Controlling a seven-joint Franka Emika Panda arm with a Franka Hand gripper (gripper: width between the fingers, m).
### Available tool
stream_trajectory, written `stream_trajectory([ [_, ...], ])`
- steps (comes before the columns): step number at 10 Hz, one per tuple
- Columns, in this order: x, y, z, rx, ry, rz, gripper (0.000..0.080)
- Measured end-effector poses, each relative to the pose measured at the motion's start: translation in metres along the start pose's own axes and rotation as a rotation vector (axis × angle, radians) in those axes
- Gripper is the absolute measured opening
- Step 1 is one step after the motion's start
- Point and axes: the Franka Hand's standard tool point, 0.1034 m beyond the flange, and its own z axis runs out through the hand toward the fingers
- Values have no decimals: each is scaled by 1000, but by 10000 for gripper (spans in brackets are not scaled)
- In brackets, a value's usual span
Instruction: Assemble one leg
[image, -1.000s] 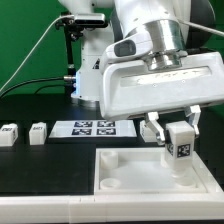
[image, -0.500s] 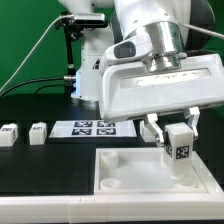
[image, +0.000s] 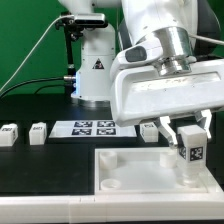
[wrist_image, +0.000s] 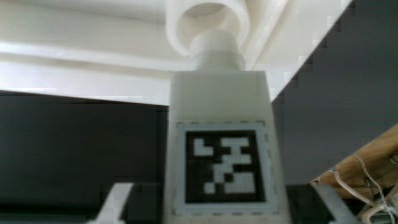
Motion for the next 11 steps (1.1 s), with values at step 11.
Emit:
stream_trajectory([
  [11,-2,6,-1,-9,9,0,294],
])
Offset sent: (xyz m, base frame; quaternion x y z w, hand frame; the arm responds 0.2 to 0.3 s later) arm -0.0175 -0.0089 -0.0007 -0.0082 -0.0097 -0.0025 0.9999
